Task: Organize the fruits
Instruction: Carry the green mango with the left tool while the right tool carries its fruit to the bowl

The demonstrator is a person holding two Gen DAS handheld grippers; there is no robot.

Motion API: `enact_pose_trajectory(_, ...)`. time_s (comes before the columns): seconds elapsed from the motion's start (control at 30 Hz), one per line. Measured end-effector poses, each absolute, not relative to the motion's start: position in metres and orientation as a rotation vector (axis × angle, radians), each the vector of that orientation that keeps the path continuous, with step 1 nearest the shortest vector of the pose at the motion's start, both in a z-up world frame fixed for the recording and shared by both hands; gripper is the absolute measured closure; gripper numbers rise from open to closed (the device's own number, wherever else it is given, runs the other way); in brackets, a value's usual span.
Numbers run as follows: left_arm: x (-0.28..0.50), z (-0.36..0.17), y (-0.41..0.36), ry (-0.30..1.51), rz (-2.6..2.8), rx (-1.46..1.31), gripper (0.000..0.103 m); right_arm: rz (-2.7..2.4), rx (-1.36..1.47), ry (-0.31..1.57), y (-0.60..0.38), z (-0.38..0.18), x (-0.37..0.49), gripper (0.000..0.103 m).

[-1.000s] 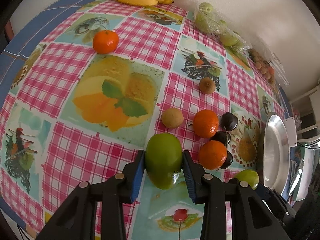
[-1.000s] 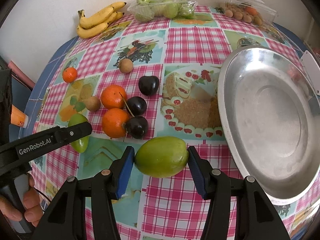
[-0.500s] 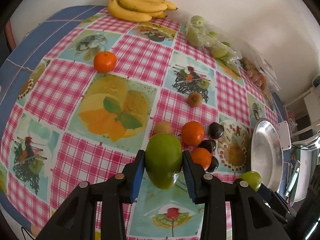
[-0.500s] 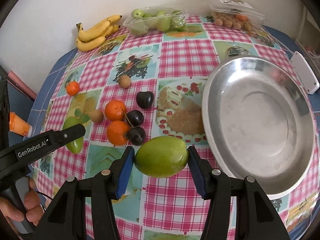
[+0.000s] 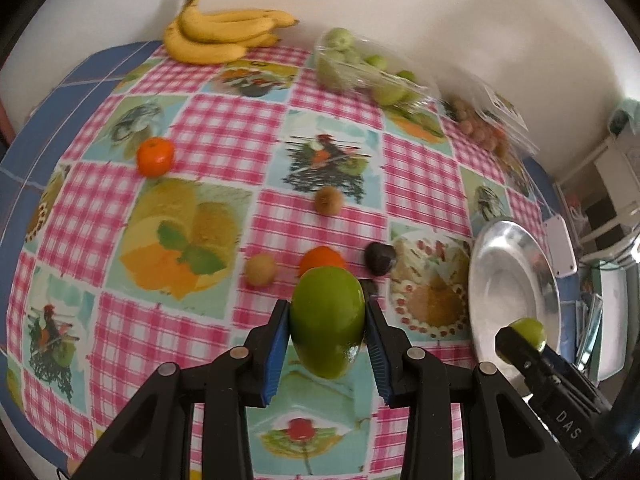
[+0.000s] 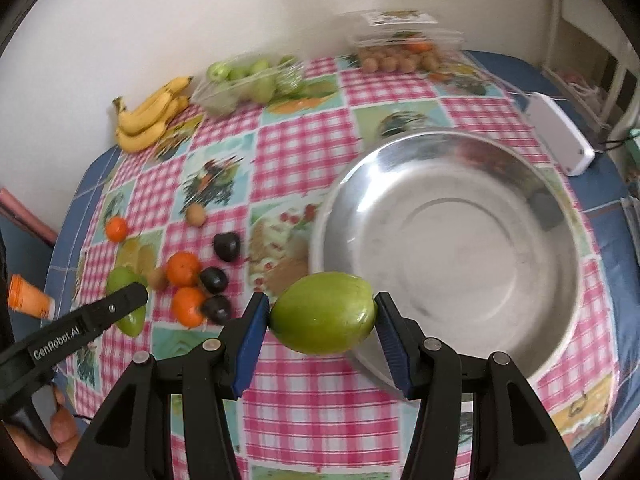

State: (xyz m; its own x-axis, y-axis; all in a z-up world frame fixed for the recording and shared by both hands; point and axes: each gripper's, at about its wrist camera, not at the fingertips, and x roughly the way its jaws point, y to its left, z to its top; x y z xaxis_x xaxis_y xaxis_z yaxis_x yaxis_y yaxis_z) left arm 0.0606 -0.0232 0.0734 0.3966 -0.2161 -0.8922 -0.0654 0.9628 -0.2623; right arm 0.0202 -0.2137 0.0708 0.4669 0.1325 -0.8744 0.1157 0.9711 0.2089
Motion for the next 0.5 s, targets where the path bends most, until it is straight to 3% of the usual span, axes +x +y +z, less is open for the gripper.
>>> enact_pose_trajectory(0.5,0.074,0.093,-0.131,1.165,-0.247,-0.108,0.064,-0.250,0.410,1.101,-0.318,0.053,0.009,0.047)
